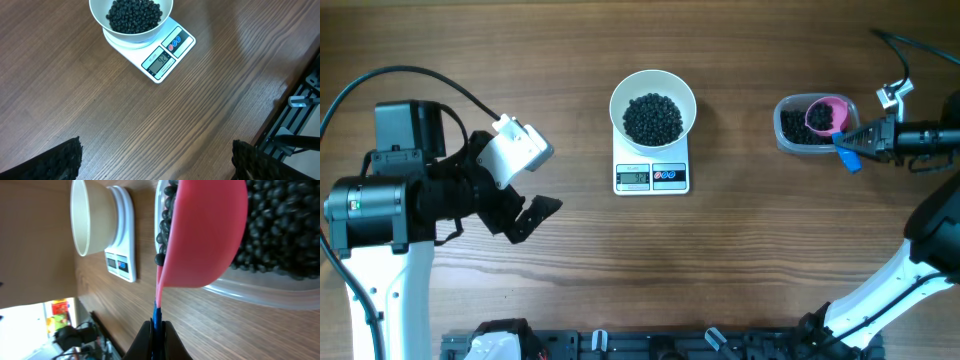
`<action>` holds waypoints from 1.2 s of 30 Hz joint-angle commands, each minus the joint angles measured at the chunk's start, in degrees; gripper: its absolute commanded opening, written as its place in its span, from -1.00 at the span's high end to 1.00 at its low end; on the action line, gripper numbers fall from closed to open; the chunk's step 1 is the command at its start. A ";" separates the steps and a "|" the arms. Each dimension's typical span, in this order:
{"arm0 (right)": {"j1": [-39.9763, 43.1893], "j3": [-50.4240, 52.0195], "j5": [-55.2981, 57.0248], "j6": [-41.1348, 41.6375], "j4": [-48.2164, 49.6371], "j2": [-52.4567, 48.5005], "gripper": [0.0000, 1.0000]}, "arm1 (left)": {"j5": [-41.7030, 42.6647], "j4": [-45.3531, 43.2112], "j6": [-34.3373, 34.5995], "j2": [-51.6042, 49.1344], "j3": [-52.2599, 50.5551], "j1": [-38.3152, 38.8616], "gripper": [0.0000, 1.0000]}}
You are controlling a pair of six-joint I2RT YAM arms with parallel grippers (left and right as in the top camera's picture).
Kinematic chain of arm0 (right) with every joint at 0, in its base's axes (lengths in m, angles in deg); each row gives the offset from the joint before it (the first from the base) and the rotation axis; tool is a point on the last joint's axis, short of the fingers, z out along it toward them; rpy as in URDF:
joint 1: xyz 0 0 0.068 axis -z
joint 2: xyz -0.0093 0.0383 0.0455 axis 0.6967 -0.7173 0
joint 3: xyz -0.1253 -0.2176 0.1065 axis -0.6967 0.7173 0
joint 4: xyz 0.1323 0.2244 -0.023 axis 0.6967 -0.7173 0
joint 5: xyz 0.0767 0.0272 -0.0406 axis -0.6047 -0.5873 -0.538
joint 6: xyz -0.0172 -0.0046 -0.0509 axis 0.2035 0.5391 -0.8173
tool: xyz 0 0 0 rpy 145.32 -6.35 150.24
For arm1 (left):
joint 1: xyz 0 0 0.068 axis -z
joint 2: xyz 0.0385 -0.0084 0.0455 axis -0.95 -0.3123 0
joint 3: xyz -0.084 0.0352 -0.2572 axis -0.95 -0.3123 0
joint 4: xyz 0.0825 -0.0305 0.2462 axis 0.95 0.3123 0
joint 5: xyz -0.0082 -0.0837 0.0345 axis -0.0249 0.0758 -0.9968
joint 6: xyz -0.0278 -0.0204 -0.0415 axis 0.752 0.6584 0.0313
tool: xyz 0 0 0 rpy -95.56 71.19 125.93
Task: Scoop item into bowl and weigh 150g on scale
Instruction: 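Dig the pink scoop into the tub beans and lift a scoopful, then carry the filled scoop left over the white bowl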
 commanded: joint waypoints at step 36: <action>-44.02 -0.39 2.10 20.00 21.90 9.68 0.91 | -0.11 0.00 0.57 -0.15 -0.31 0.22 -1.00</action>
